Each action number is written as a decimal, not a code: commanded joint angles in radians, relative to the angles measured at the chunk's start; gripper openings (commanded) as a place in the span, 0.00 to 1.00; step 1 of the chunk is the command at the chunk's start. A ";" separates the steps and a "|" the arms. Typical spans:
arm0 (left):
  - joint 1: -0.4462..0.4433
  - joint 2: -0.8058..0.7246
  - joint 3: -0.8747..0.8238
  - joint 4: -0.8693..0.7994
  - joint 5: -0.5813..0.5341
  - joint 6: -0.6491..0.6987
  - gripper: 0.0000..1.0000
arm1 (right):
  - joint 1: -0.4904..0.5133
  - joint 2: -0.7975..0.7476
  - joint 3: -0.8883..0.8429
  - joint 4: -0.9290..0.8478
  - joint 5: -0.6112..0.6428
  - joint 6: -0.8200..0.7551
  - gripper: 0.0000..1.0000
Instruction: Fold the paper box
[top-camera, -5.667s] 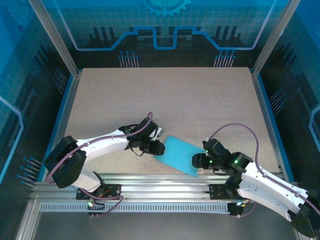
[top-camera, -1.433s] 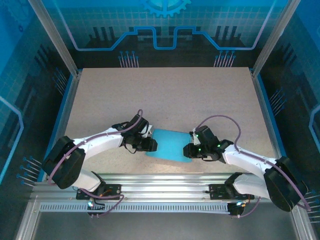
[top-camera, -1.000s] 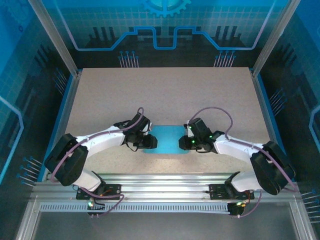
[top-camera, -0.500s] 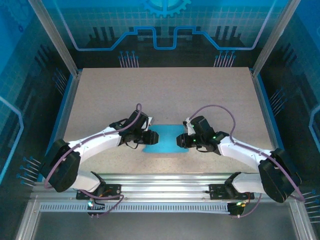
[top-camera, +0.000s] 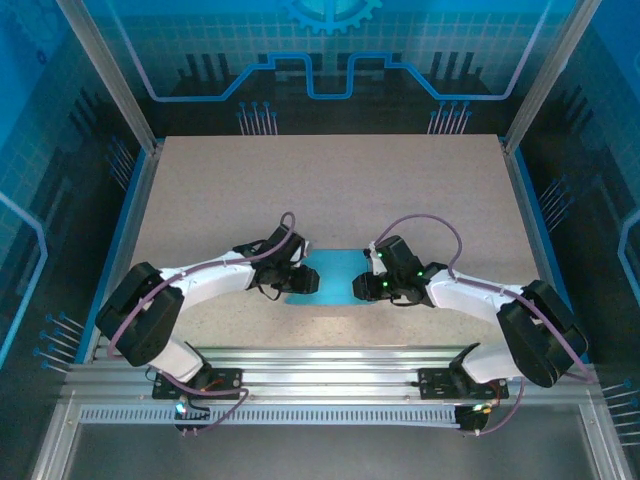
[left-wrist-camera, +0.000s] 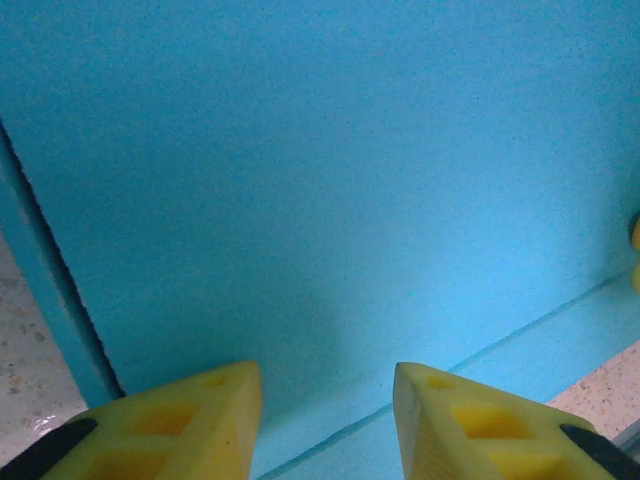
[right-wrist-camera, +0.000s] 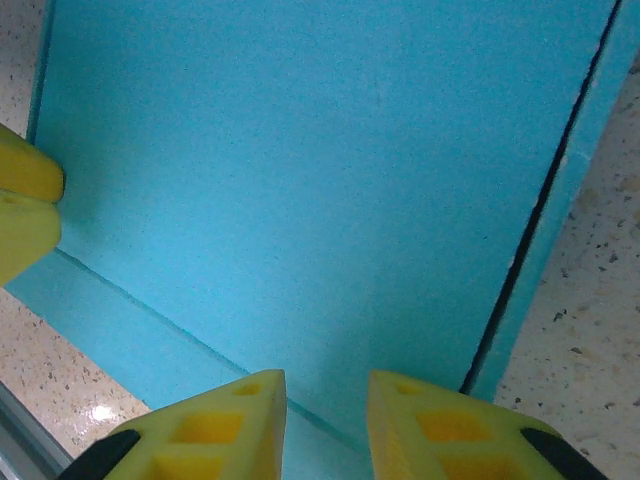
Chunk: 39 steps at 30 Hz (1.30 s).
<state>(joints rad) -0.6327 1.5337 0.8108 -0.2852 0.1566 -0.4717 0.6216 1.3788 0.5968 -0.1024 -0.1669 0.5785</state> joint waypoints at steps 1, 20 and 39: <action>-0.014 0.026 -0.002 -0.004 -0.026 -0.002 0.41 | 0.015 0.023 -0.012 -0.027 0.050 0.000 0.30; -0.009 -0.318 -0.085 -0.057 -0.075 0.023 0.99 | -0.012 -0.284 0.002 -0.121 0.080 0.012 1.00; 0.006 -0.305 -0.167 0.039 -0.004 -0.109 0.99 | -0.025 -0.191 -0.059 -0.019 -0.027 0.041 1.00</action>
<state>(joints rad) -0.6312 1.2114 0.6353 -0.2802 0.1123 -0.5533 0.6109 1.1576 0.5503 -0.1532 -0.1623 0.5877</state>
